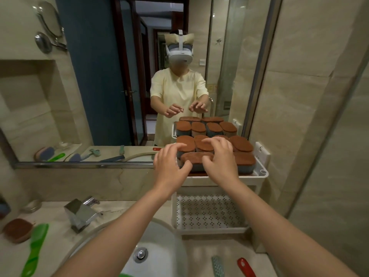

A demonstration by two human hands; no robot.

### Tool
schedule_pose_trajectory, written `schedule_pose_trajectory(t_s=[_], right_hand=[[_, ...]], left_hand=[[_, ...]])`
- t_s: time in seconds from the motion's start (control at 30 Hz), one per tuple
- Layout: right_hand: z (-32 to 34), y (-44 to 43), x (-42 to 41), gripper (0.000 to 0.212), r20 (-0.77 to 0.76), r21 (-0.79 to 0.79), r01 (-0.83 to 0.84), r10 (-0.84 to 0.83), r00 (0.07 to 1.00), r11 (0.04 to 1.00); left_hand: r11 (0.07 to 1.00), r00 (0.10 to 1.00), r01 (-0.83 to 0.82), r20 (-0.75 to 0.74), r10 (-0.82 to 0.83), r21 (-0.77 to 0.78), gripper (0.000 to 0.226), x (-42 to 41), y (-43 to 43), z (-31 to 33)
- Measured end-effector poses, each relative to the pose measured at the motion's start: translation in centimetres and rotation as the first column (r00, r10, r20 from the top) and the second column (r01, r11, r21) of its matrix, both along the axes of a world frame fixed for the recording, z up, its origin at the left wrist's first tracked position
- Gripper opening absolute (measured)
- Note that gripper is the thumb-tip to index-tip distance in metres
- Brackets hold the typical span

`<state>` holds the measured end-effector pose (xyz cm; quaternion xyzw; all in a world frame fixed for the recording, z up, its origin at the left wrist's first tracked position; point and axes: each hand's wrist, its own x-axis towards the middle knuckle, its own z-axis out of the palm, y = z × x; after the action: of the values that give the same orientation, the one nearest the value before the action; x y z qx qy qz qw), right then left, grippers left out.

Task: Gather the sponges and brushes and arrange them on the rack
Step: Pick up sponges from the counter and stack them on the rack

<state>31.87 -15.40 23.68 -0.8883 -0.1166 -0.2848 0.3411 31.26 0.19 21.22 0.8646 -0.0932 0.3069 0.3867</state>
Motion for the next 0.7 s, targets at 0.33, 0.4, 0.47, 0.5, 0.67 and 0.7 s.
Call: schedule_pose_trajectory(t_s=[0.33,0.4,0.47,0.5,0.67,0.7], right_hand=[[-1.0,15.0,-1.4,0.041,-0.051,0.046,-0.313,0.316,0.948,0.949],[-1.7,18.6,-2.0,0.044,-0.088,0.051,-0.359,0.363,0.928,0.932],[-2.6,22.1,-2.6,0.047,-0.134,0.036,-0.389,0.39,0.911,0.92],[-3.0,23.8,-2.9,0.049,-0.157,0.032,-0.409,0.409,0.899,0.912],[-5.0,32.0,-4.5,0.054,-0.242,0.06,-0.536,0.533,0.811,0.842],[-5.5,33.6,-4.8,0.054,-0.255,0.06,-0.554,0.549,0.796,0.831]], left_hand=[[0.957,0.992,-0.111,-0.08,0.093,-0.267,0.034,-3.6,14.1,-1.5],[0.948,0.983,-0.166,-0.118,0.139,-0.272,0.033,-4.6,17.4,-2.3],[0.944,0.972,-0.214,-0.148,0.181,-0.252,0.032,-5.6,20.8,-3.1],[0.941,0.965,-0.239,-0.168,0.202,-0.24,0.032,-6.2,22.6,-3.4],[0.91,0.916,-0.363,-0.254,0.309,-0.2,0.032,-9.2,31.0,-5.7],[0.901,0.902,-0.393,-0.269,0.339,-0.185,0.032,-9.8,32.5,-6.3]])
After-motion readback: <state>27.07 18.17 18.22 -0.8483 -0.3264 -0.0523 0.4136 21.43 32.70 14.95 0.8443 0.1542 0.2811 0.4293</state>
